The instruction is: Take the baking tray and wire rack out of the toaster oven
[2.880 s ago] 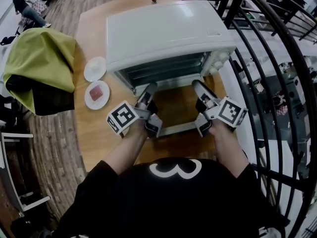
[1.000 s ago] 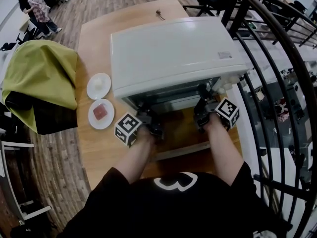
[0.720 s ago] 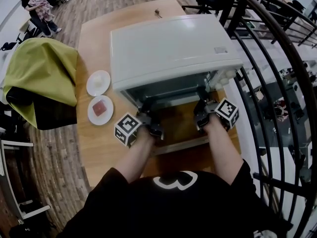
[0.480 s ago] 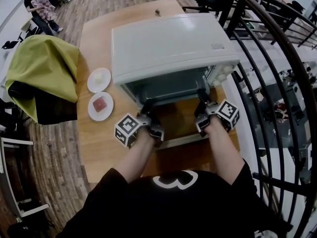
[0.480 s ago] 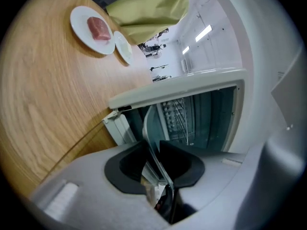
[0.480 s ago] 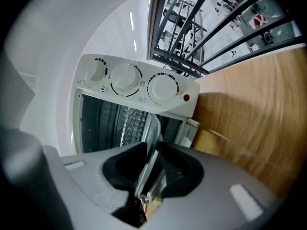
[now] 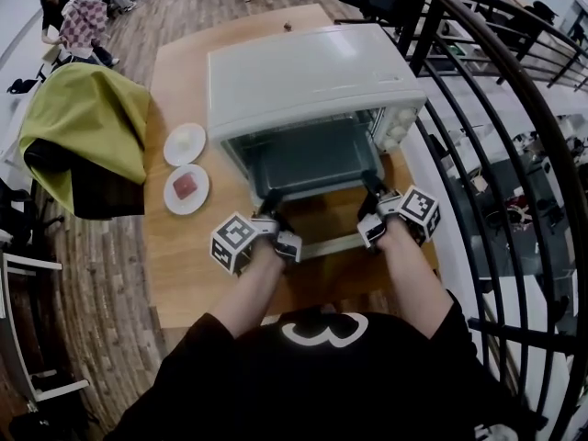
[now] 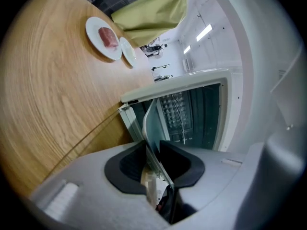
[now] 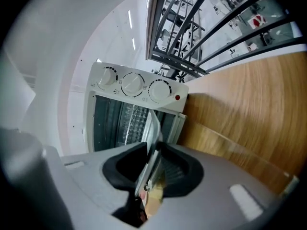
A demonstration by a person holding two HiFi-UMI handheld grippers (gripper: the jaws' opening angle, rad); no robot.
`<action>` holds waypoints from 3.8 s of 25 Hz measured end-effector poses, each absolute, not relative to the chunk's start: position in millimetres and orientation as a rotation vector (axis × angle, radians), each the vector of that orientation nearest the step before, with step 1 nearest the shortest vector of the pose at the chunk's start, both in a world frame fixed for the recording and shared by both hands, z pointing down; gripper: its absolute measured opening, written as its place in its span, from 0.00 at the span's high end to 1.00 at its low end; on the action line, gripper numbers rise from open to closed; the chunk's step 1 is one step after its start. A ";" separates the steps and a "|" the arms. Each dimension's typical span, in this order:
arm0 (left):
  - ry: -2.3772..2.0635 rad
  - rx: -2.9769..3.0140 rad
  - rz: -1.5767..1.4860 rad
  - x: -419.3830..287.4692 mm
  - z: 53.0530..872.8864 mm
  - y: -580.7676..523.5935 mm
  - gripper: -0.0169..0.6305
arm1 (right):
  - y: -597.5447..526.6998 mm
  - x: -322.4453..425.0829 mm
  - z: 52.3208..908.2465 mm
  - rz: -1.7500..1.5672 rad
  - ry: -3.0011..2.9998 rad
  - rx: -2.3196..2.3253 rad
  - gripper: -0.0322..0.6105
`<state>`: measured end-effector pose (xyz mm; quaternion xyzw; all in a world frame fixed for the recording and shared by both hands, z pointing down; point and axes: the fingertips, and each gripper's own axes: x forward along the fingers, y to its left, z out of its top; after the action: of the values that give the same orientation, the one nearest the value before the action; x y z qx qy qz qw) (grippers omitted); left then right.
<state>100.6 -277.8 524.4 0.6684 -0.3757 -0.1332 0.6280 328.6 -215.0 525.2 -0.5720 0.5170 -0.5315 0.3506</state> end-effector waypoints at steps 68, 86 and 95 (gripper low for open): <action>-0.947 1.499 -0.352 -223.2 471.9 -129.2 0.83 | -87.5 10.5 472.6 -1.437 1.535 -1.357 0.79; -1.043 1.388 -0.335 -301.6 526.5 -133.8 0.82 | -107.1 -66.1 530.6 -1.612 1.574 -1.377 0.78; -1.058 1.332 -0.290 -300.6 554.6 -136.1 0.82 | -105.4 -66.0 560.2 -1.677 1.556 -1.439 0.77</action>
<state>-300.6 -136.1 554.6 0.5863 -0.4658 -0.1275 0.6504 -66.0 -105.4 560.2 -0.5195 0.5619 -0.6057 0.2178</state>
